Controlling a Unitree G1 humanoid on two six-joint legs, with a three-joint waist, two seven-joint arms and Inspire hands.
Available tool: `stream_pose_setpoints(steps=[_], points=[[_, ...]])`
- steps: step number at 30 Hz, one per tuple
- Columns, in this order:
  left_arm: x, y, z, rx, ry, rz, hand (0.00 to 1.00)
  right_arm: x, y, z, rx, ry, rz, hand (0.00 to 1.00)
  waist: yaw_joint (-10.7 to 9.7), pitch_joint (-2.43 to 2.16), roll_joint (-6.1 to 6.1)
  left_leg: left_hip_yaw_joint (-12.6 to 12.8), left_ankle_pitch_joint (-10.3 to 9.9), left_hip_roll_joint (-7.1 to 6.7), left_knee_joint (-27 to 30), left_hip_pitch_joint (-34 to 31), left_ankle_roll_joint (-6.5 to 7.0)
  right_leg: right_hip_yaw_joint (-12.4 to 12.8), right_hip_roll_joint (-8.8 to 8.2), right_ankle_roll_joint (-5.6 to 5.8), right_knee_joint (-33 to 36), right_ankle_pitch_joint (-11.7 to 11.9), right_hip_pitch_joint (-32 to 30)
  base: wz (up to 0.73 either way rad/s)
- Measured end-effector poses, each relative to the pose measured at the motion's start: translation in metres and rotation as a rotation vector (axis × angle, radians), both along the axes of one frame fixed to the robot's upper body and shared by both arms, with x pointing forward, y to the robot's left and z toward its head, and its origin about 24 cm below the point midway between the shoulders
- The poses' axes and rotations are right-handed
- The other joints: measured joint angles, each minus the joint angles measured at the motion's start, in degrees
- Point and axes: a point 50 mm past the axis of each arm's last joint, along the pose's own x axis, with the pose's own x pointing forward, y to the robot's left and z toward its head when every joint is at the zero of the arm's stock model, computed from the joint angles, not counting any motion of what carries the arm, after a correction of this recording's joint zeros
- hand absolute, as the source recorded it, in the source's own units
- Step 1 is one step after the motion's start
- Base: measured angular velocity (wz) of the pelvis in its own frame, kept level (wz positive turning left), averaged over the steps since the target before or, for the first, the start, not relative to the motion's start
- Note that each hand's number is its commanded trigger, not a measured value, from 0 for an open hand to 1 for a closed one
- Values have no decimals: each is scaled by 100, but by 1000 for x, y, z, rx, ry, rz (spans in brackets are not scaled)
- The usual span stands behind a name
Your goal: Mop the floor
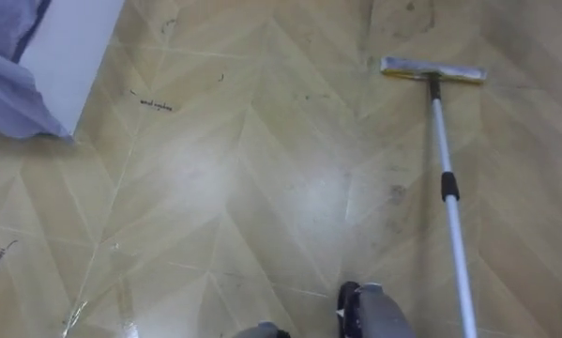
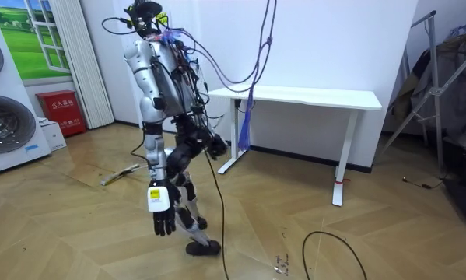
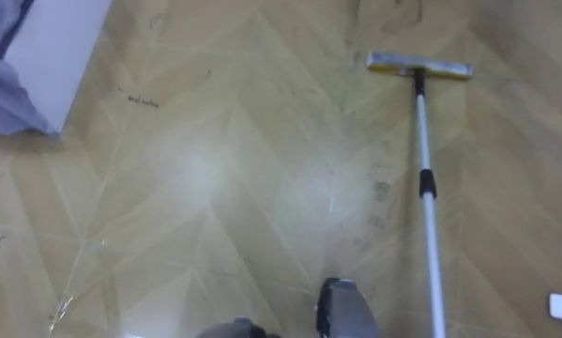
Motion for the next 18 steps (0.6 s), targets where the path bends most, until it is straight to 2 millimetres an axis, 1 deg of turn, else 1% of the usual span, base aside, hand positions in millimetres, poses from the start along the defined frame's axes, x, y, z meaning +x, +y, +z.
stream_pose_setpoints(steps=[1,2,3,4,5,6,7,8,9,10,11,12,13,14,15,16,17,18], points=[[0,0,0,7,-2,12,0,14,-3,4,-11,-30,13,100,63,26,-90,-12,360,32,432,-225,-73,51,37,-50,107,-75,2,-39],[-1,1,0,14,-1,31,0,44,-7,12,-29,-104,42,100,194,23,-213,-23,1273,90,1136,-656,-149,124,80,-125,273,-213,-8,-40],[0,1,1,14,-9,51,0,76,-10,23,-40,-191,72,100,304,51,-358,-14,1970,94,1589,-1064,-194,200,118,-147,394,-344,-12,-37],[2,1,1,14,-16,48,0,90,-12,29,-43,-235,82,100,335,66,-397,-30,1963,130,1777,-1272,-199,224,169,-152,448,-403,-11,-28],[3,2,1,14,-27,47,0,110,-13,39,-47,-305,99,100,466,88,-431,-44,1872,256,2019,-1648,-115,236,240,-146,561,-518,24,-25],[3,3,2,15,-28,48,0,121,-12,43,-45,-347,110,100,532,117,-478,-49,1776,317,1975,-1778,-93,242,280,-153,587,-584,79,-21],[3,3,2,13,-36,46,0,134,-9,49,-33,-403,123,100,599,114,-510,-54,1525,343,1519,-1895,-78,247,297,-140,605,-717,217,0],[1,3,2,8,-40,43,0,137,-8,49,-14,-429,107,100,623,107,-536,-67,1295,293,561,-1826,-73,256,297,-81,561,-861,400,15],[1,3,2,3,-42,43,0,135,-8,48,-7,-428,95,100,632,103,-534,-66,1244,285,-21,-1732,-71,253,298,-52,513,-930,504,21],[-1,3,2,-6,-40,27,0,127,-7,44,5,-413,83,100,643,100,-505,-90,1151,277,-1079,-1542,-17,243,299,8,401,-1053,719,19],[1,3,2,-17,-44,24,0,112,-9,36,18,-388,56,100,600,89,-471,-121,1034,230,-1623,-1419,208,238,255,87,249,-1161,941,26],[1,3,2,-23,-44,24,0,101,-10,32,21,-368,42,100,552,70,-444,-106,1008,184,-1653,-1375,273,221,209,154,176,-1207,1048,55],[6,2,2,-33,-54,18,0,72,-17,23,13,-306,20,100,461,15,-336,-62,844,74,-1638,-1253,506,306,155,253,56,-1294,1246,55],[10,1,3,-36,-71,15,0,42,-24,16,-3,-230,-8,100,461,18,-301,41,677,-51,-1627,-1081,662,455,60,337,230,-1258,1278,38],[11,1,3,-36,-76,17,0,28,-27,14,-12,-189,-20,100,461,9,-287,107,575,-111,-1626,-987,713,505,-16,468,418,-1182,1256,0],[12,2,3,-35,-87,27,0,-2,-30,10,-33,-107,-24,100,448,-26,-233,207,373,-217,-1625,-791,805,584,-113,668,855,-907,1158,-5],[12,2,3,-26,-93,28,0,-30,-31,7,-50,-35,-29,100,330,-95,-107,198,223,-309,-1622,-643,882,581,-193,694,1171,-575,1103,0],[14,2,4,-13,-107,13,0,-53,-29,5,-51,16,-44,100,265,-141,30,155,89,-339,-1636,-520,927,661,-134,719,1445,-261,1000,0]])
